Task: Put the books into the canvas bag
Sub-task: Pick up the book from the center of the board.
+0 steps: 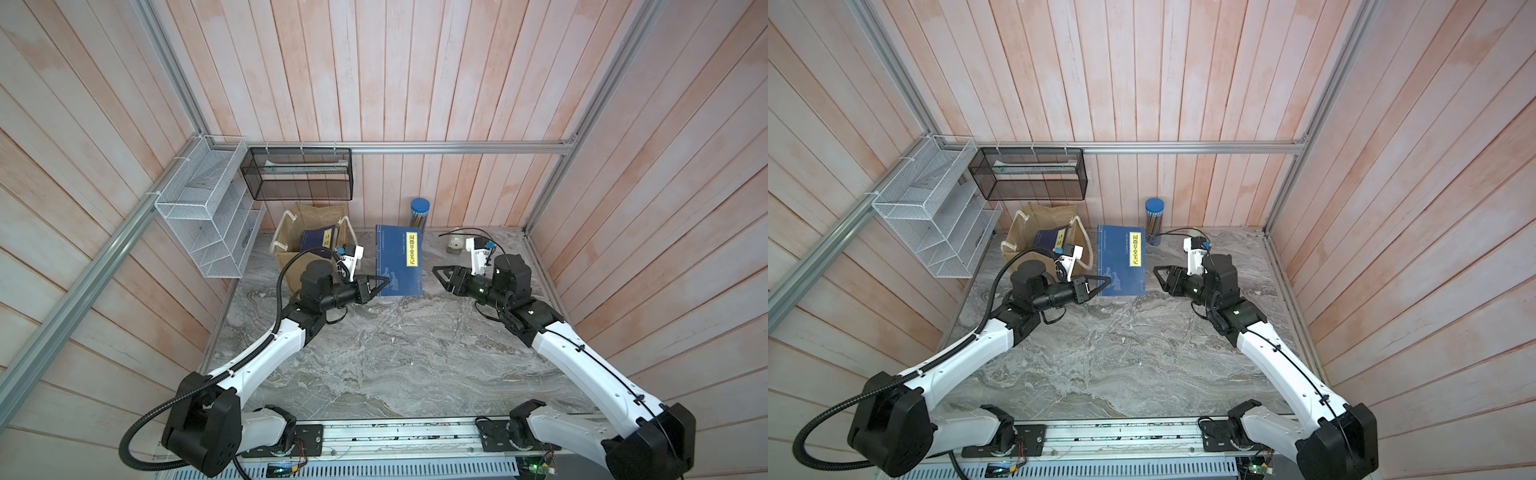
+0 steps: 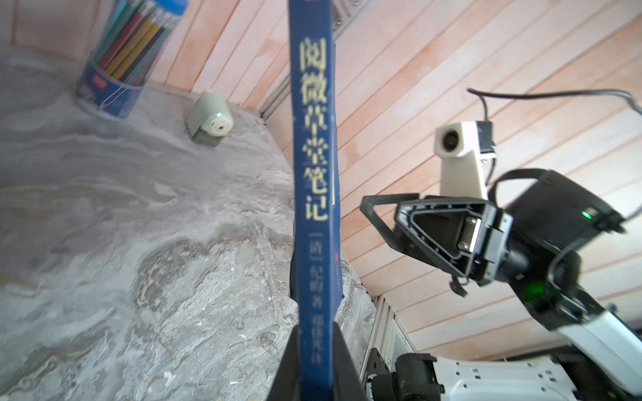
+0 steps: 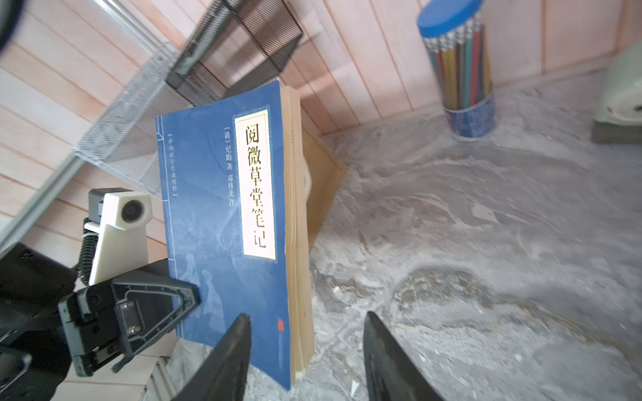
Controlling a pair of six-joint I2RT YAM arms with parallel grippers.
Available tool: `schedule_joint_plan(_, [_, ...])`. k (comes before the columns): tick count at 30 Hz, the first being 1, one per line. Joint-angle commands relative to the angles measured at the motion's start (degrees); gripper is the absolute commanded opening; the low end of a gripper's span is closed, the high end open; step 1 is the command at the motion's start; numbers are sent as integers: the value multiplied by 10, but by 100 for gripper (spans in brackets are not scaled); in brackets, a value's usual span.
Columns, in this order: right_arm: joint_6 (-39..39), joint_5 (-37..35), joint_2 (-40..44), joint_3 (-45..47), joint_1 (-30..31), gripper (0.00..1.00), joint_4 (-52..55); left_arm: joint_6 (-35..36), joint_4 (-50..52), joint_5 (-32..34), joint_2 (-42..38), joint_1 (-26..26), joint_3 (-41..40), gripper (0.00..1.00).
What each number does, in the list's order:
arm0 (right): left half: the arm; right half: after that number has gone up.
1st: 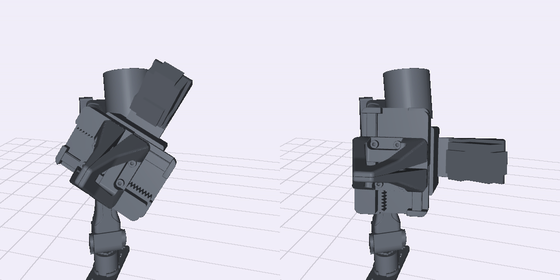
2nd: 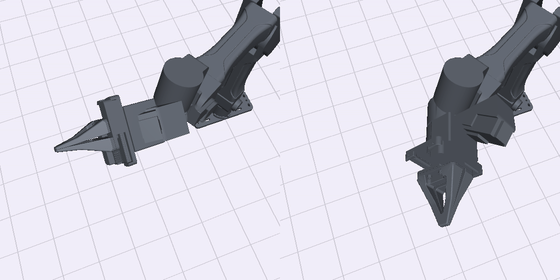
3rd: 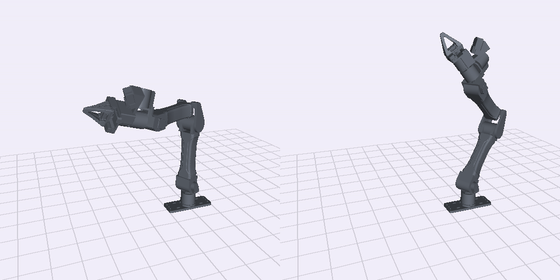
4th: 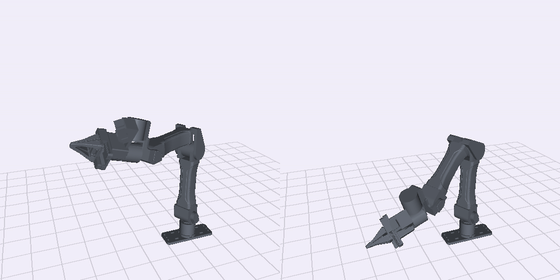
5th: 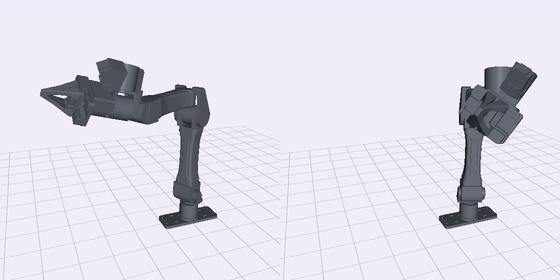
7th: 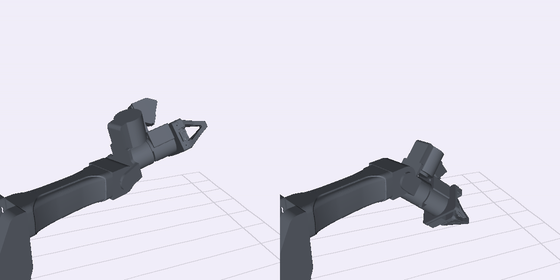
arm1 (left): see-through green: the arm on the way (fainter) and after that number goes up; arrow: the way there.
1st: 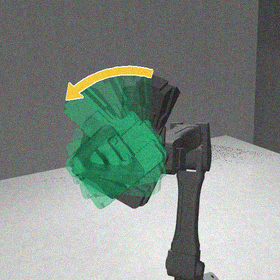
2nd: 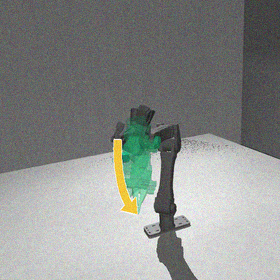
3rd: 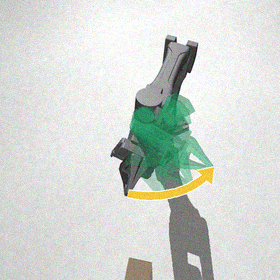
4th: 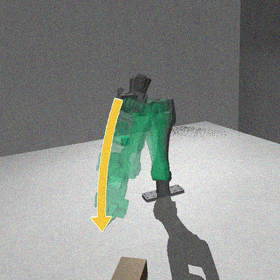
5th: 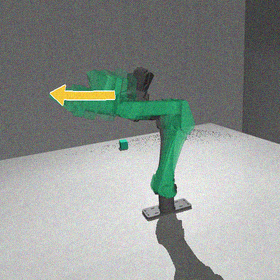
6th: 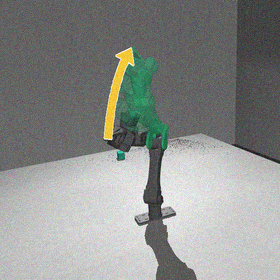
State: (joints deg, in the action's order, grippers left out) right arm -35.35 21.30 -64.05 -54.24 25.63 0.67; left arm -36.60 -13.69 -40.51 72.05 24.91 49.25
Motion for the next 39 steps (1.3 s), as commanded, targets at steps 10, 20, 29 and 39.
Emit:
schedule_joint_plan(10, [-104,203,-8,16,-17,60,-218,13,-56,-138,-43,-10,31,0])
schedule_joint_plan(20, [-151,276,-36,15,-16,47,-259,-44,-117,-163,-42,-20,20,0])
schedule_joint_plan(29, [-175,273,-25,29,-15,7,-294,-80,-135,-171,-43,-42,10,0])
schedule_joint_plan(39, [-162,264,-18,28,-13,0,-283,-93,-107,-162,-34,-50,33,15])
